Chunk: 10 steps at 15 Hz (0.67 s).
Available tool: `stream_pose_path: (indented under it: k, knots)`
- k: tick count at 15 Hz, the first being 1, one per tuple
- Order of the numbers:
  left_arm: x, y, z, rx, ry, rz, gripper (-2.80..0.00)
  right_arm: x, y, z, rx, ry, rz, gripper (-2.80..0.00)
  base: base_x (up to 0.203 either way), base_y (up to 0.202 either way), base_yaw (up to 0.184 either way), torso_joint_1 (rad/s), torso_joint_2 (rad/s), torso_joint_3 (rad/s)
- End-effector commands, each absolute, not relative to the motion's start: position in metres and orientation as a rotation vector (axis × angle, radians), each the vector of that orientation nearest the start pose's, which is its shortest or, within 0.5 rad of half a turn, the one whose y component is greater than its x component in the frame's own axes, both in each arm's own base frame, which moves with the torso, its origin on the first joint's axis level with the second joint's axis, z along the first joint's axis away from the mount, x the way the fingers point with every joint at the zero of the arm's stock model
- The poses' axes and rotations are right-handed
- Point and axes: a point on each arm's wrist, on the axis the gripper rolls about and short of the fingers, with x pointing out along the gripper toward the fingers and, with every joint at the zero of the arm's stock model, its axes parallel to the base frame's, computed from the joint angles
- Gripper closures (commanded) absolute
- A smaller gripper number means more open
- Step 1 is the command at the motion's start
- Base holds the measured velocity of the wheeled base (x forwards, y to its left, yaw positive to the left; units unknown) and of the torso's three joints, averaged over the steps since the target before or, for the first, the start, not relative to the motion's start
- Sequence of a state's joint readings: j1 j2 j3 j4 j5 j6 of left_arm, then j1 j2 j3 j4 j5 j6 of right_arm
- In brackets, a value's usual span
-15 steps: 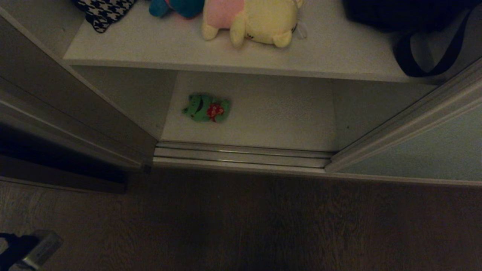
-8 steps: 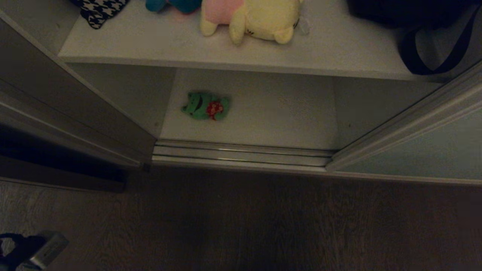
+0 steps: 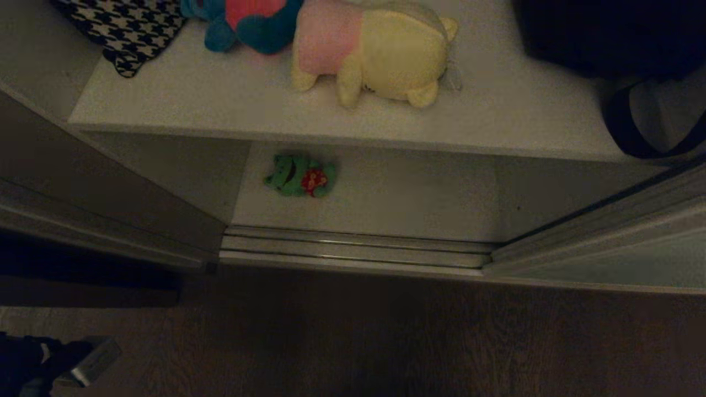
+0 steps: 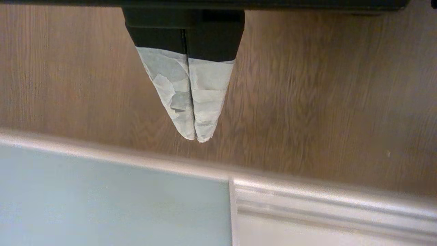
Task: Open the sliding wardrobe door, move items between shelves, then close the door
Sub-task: Place the green doll on the higher shelf
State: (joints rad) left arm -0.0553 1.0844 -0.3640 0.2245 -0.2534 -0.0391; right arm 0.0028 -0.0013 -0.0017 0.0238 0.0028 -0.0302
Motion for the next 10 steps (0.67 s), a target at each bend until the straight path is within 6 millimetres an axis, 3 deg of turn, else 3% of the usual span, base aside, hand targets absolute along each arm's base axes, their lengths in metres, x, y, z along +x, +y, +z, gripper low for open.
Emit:
stream_pose_path:
  k: [1,4,10]
  knots:
    - [0.103,-0.011,0.122,-0.129,0.973,-0.265,0.00,-0.023,0.000,0.073,-0.031,0.020,0.006,0.00,0.195,0.000,0.002,0.006,0.00,-0.001]
    - [0.105,-0.011,0.119,-0.111,0.995,-0.268,0.00,-0.023,0.000,0.073,-0.031,0.020,0.006,0.00,0.177,0.000,0.002,0.005,0.00,0.001]
    - [0.116,-0.010,0.111,-0.032,0.983,-0.216,0.00,-0.023,0.000,0.074,-0.031,0.020,0.006,0.00,0.011,0.000,0.001,0.001,0.00,0.000]
